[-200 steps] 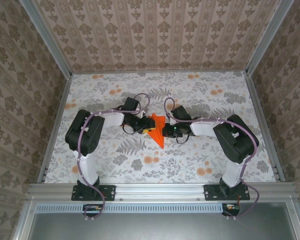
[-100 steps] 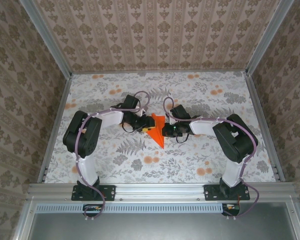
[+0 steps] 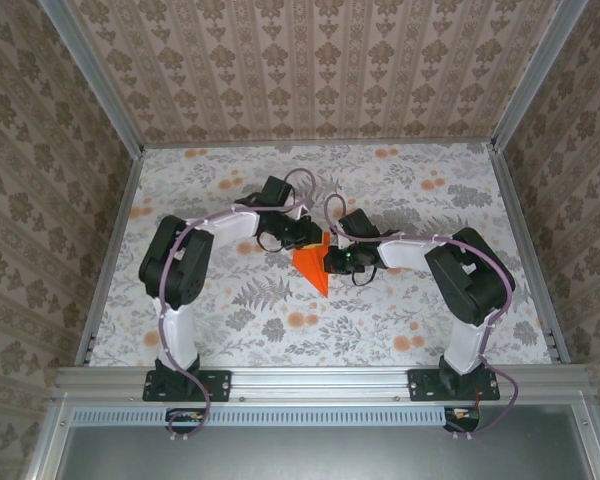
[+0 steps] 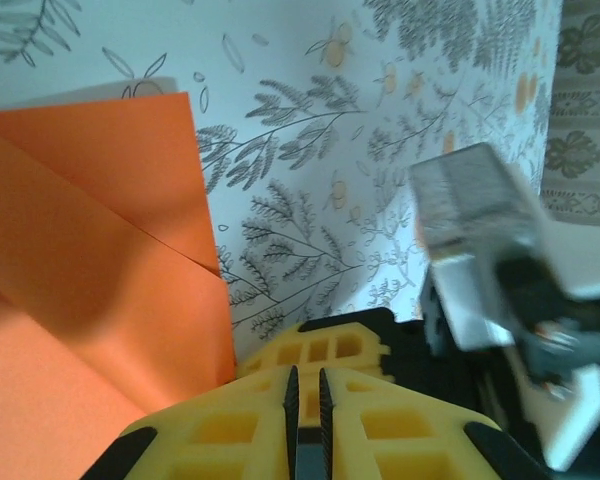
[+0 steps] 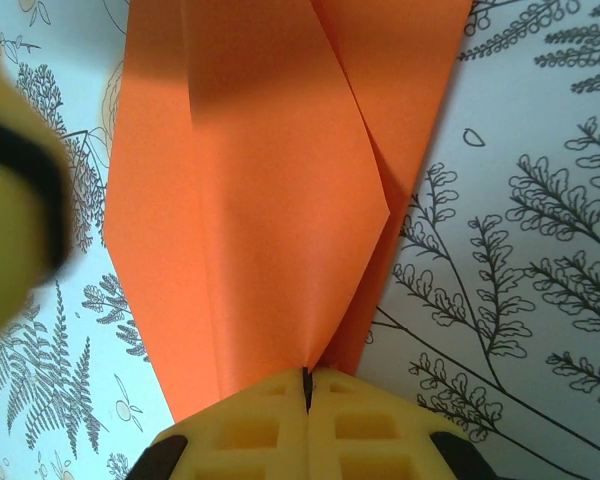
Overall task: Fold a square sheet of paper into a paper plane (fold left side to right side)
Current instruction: Fourth fold the wing at the center of the table.
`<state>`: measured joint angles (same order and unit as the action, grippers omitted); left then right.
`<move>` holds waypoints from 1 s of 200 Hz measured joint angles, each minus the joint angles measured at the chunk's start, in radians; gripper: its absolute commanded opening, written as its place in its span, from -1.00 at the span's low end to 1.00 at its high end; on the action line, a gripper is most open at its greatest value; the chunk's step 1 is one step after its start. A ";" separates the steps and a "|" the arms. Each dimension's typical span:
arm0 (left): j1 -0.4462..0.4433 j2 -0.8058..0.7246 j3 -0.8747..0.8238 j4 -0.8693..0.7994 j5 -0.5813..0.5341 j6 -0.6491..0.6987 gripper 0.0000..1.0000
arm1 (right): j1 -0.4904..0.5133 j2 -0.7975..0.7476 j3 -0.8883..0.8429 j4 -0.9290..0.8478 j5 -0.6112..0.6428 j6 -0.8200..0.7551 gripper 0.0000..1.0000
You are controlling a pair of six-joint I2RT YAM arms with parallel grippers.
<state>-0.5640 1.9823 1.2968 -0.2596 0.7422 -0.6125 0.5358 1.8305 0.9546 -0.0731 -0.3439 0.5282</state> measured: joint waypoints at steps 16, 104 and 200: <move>0.000 0.034 0.006 -0.002 0.003 0.000 -0.67 | 0.000 0.000 0.002 -0.003 0.000 -0.002 -0.96; 0.001 0.115 0.012 -0.011 -0.013 0.007 -0.69 | 0.001 0.005 0.015 -0.025 0.003 -0.006 -0.97; 0.005 0.104 -0.036 0.055 -0.009 0.006 -0.71 | 0.004 0.003 0.026 -0.046 0.020 -0.013 -0.68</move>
<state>-0.5594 2.0861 1.2610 -0.2050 0.7334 -0.6064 0.5396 1.8336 0.9810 -0.1188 -0.3237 0.5156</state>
